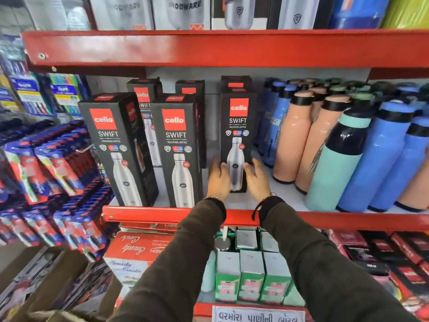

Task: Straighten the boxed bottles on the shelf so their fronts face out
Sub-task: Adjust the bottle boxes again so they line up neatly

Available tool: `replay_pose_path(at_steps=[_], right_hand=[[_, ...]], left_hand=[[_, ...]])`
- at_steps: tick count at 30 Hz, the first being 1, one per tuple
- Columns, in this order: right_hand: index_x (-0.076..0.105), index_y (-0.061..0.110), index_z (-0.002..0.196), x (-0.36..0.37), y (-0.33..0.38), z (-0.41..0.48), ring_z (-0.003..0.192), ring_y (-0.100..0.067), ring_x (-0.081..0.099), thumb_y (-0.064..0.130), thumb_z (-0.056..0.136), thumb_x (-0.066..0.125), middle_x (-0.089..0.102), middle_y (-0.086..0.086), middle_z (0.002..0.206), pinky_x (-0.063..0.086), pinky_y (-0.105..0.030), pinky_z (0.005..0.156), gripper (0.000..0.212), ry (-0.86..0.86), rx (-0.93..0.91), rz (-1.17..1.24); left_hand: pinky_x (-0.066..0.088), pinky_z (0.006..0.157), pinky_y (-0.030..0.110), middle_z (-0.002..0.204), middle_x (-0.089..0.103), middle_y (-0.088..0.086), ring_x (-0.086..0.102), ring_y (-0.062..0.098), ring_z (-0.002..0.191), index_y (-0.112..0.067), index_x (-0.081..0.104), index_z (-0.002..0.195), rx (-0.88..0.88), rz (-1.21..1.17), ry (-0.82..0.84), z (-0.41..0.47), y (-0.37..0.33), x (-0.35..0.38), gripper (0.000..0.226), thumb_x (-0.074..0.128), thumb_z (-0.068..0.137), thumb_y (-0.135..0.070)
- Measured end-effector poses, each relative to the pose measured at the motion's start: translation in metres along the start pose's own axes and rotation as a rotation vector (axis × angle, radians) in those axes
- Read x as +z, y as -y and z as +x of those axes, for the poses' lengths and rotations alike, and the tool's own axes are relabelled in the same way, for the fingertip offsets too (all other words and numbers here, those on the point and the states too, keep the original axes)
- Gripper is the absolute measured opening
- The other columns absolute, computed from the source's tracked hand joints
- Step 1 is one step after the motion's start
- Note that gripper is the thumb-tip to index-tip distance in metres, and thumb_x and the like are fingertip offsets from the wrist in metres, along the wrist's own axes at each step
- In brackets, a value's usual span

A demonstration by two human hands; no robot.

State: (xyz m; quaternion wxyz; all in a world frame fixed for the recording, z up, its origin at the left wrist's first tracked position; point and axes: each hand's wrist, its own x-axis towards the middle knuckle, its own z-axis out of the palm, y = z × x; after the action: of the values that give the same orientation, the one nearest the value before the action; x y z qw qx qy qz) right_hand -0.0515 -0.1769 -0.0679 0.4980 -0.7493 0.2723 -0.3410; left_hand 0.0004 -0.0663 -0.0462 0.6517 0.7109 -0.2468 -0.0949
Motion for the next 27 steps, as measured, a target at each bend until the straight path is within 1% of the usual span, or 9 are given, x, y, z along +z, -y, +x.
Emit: replay_pose_path(at_steps=[3, 5, 8, 10, 14, 18, 22, 25, 27], right_hand=[[0.040, 0.010, 0.149, 0.001, -0.004, 0.004, 0.138, -0.020, 0.041, 0.031, 0.104, 0.046, 0.046, -0.010, 0.152, 0.021, -0.004, 0.091, 0.049, 0.008, -0.033, 0.001], [0.044, 0.013, 0.146, -0.001, -0.006, 0.003, 0.127, -0.008, 0.043, 0.032, 0.103, 0.048, 0.051, -0.004, 0.145, 0.023, -0.002, 0.089, 0.048, 0.008, -0.056, 0.012], [0.046, 0.017, 0.145, -0.003, -0.009, -0.001, 0.123, -0.002, 0.041, 0.035, 0.102, 0.050, 0.050, 0.010, 0.131, 0.027, -0.016, 0.100, 0.047, 0.008, -0.061, 0.032], [0.046, 0.017, 0.145, -0.004, -0.009, -0.005, 0.121, -0.001, 0.041, 0.035, 0.101, 0.051, 0.048, 0.014, 0.127, 0.028, -0.019, 0.101, 0.047, 0.003, -0.052, 0.047], [0.050, 0.021, 0.141, -0.007, -0.005, -0.018, 0.119, -0.001, 0.047, 0.034, 0.101, 0.052, 0.052, 0.016, 0.126, 0.031, -0.018, 0.098, 0.043, 0.006, -0.081, 0.073], [0.055, 0.021, 0.136, -0.012, -0.002, -0.036, 0.121, -0.008, 0.054, 0.030, 0.100, 0.055, 0.060, 0.009, 0.129, 0.038, -0.023, 0.102, 0.037, 0.006, -0.105, 0.113], [0.057, 0.019, 0.134, -0.019, 0.003, -0.056, 0.123, -0.009, 0.055, 0.028, 0.098, 0.059, 0.062, 0.007, 0.128, 0.039, -0.025, 0.107, 0.037, -0.017, -0.100, 0.161], [0.058, 0.019, 0.134, -0.024, 0.005, -0.069, 0.123, -0.007, 0.056, 0.028, 0.097, 0.060, 0.064, 0.007, 0.130, 0.043, -0.035, 0.111, 0.038, -0.018, -0.087, 0.196], [0.058, 0.019, 0.135, -0.027, 0.005, -0.077, 0.125, -0.009, 0.057, 0.029, 0.097, 0.060, 0.064, 0.006, 0.132, 0.045, -0.042, 0.111, 0.039, -0.010, -0.076, 0.200]], left_hand=[[0.019, 0.121, 0.023, 0.165, 0.031, 0.008, 0.028, 0.022, 0.154, -0.012, 0.027, 0.158, -0.038, -0.036, 0.013, 0.010, 0.006, 0.001, 0.051, 0.033, 0.109, -0.027], [0.021, 0.114, 0.018, 0.162, 0.037, 0.006, 0.033, 0.020, 0.152, -0.013, 0.032, 0.156, -0.040, -0.068, -0.005, 0.012, 0.009, 0.002, 0.049, 0.035, 0.109, -0.026], [0.023, 0.114, 0.019, 0.160, 0.040, 0.006, 0.036, 0.020, 0.150, -0.013, 0.035, 0.155, -0.032, -0.089, -0.035, 0.009, 0.013, 0.003, 0.048, 0.037, 0.109, -0.025], [0.023, 0.112, 0.017, 0.160, 0.042, 0.006, 0.037, 0.018, 0.149, -0.013, 0.037, 0.154, -0.018, -0.093, -0.050, 0.006, 0.014, 0.003, 0.047, 0.037, 0.109, -0.024], [0.024, 0.102, 0.010, 0.154, 0.047, 0.005, 0.041, 0.005, 0.134, -0.011, 0.040, 0.152, 0.013, -0.075, -0.075, -0.006, 0.014, 0.001, 0.046, 0.037, 0.108, -0.024], [0.027, 0.085, -0.002, 0.136, 0.051, -0.006, 0.040, 0.002, 0.122, -0.013, 0.045, 0.149, 0.033, -0.047, -0.081, -0.021, 0.016, -0.005, 0.043, 0.038, 0.108, -0.024], [0.026, 0.100, 0.011, 0.148, 0.053, 0.000, 0.046, 0.011, 0.135, -0.017, 0.044, 0.150, 0.030, -0.017, -0.072, -0.039, 0.016, -0.011, 0.045, 0.039, 0.108, -0.031], [0.029, 0.102, 0.016, 0.148, 0.055, 0.001, 0.048, 0.008, 0.131, -0.019, 0.046, 0.148, 0.066, -0.009, -0.054, -0.052, 0.015, -0.014, 0.043, 0.039, 0.108, -0.032], [0.033, 0.105, 0.020, 0.146, 0.058, 0.001, 0.051, 0.014, 0.134, -0.019, 0.048, 0.147, 0.087, -0.008, -0.043, -0.060, 0.014, -0.016, 0.043, 0.039, 0.107, -0.032]])
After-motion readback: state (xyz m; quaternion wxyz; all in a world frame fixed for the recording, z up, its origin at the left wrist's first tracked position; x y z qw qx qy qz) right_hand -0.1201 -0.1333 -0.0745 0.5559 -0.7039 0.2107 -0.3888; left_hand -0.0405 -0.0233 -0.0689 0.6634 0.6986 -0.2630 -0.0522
